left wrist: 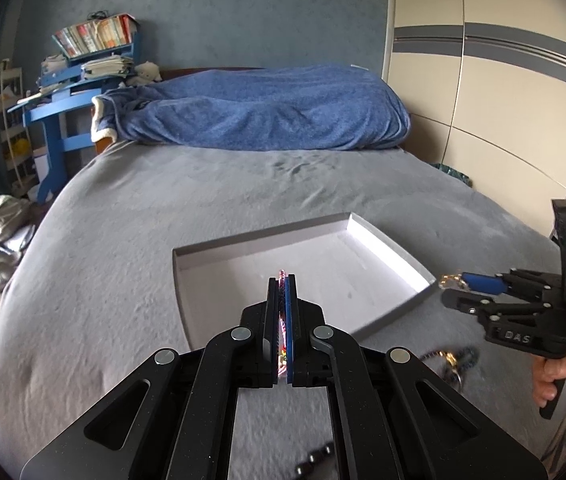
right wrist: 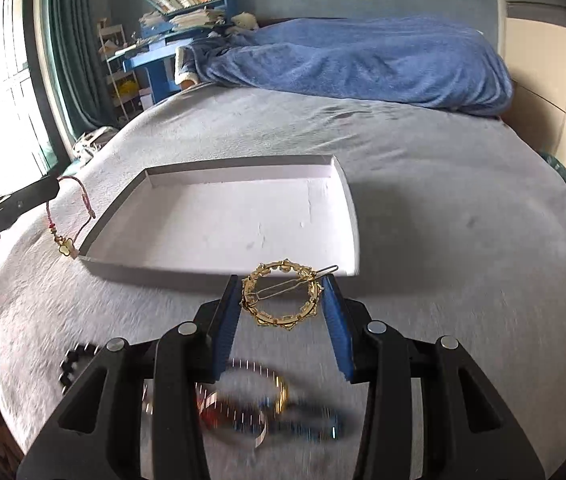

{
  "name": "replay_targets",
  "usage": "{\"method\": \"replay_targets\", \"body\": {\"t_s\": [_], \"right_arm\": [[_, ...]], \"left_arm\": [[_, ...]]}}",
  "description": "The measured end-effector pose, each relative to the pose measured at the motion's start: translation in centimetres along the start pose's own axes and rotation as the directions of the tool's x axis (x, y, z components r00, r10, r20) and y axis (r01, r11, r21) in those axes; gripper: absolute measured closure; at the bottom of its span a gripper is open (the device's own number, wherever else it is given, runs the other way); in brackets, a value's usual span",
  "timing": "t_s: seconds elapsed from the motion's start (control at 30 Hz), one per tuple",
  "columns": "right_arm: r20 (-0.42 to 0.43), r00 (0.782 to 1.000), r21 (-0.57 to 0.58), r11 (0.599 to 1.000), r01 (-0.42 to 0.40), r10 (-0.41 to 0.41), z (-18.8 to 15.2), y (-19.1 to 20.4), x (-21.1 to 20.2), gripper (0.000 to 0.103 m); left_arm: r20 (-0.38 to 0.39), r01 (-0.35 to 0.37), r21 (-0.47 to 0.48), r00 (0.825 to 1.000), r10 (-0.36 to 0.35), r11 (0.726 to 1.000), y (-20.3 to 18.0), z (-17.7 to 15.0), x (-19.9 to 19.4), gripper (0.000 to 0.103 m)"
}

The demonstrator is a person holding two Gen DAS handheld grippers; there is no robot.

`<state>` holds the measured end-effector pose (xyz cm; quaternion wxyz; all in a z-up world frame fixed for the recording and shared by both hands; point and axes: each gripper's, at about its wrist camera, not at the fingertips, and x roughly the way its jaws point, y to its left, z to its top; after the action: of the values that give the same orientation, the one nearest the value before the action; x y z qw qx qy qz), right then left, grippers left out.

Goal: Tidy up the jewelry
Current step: 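Carry the pink bracelet and gold brooch into the grey tray with both tools, then open both tools to release the bracelet and brooch in the tray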

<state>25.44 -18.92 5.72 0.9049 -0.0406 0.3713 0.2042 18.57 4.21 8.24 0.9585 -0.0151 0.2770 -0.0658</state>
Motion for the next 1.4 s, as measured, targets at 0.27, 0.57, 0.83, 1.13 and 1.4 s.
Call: {"method": "replay_targets", "body": {"t_s": [0.27, 0.57, 0.83, 1.13, 1.4], "right_arm": [[-0.063, 0.998, -0.033, 0.999, -0.020, 0.018, 3.4, 0.7, 6.3, 0.062], [-0.110, 0.993, -0.092, 0.995, -0.043, 0.033, 4.4, 2.1, 10.8, 0.062], [-0.177, 0.984, -0.118, 0.992, -0.043, 0.022, 4.0, 2.5, 13.5, 0.062], [-0.184, 0.983, -0.100, 0.994, -0.045, 0.026, 4.2, 2.4, 13.4, 0.061], [-0.150, 0.988, -0.087, 0.995, -0.052, 0.038, 3.9, 2.7, 11.7, 0.049]], "left_arm": [[-0.038, -0.022, 0.005, 0.999, 0.022, 1.000, 0.9, 1.7, 5.0, 0.100], [-0.121, -0.043, 0.011, 0.992, 0.044, 0.999, 1.5, 0.3, 9.6, 0.100], [-0.196, -0.056, 0.020, 0.979, 0.059, 0.998, 1.7, -1.9, 12.1, 0.100], [-0.206, -0.075, -0.002, 0.976, 0.073, 0.997, 2.4, -2.7, 11.8, 0.076], [-0.165, -0.074, -0.011, 0.984, 0.071, 0.997, 2.5, -3.1, 9.7, 0.037]]}}
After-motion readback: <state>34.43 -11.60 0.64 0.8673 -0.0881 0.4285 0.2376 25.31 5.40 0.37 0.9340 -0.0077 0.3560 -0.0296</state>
